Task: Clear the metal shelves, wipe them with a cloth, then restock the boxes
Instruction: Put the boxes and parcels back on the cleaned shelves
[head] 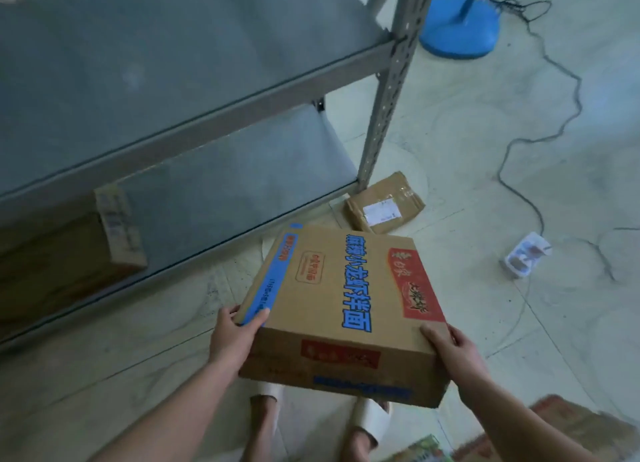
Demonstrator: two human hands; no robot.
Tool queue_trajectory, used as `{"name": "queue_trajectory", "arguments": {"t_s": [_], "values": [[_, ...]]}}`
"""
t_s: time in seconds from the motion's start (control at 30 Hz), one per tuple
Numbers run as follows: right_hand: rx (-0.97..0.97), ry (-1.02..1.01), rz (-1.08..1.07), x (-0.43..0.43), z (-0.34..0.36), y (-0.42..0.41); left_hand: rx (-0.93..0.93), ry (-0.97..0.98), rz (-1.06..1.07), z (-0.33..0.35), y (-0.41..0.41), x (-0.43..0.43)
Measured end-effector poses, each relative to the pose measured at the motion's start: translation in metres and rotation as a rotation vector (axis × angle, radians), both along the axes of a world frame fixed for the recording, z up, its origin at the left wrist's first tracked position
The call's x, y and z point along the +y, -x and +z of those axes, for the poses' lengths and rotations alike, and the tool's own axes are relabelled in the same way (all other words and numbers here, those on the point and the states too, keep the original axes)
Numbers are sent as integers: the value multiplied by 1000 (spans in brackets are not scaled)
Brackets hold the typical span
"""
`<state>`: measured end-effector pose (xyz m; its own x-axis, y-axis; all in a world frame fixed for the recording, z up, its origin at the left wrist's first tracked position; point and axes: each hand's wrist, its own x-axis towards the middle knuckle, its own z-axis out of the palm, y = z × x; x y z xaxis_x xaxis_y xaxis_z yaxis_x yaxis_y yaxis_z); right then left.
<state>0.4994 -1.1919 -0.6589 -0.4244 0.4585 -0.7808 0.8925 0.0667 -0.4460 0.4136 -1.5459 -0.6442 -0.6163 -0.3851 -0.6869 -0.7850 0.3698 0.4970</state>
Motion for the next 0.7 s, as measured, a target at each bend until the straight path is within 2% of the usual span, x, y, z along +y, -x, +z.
{"name": "queue_trajectory", "arguments": {"t_s": [0.2,0.33,0.5,0.7], "values": [[111,71,220,-88,24,65,109,-40,237,37,-39,-101],[174,95,314,-138,23,111,187,-77,351,33,-39,-149],[226,83,430,-200,-30,197,217,-102,308,-36,2,-213],[118,120,523,-237,-119,300,245,-121,196,-139,75,-267]]}}
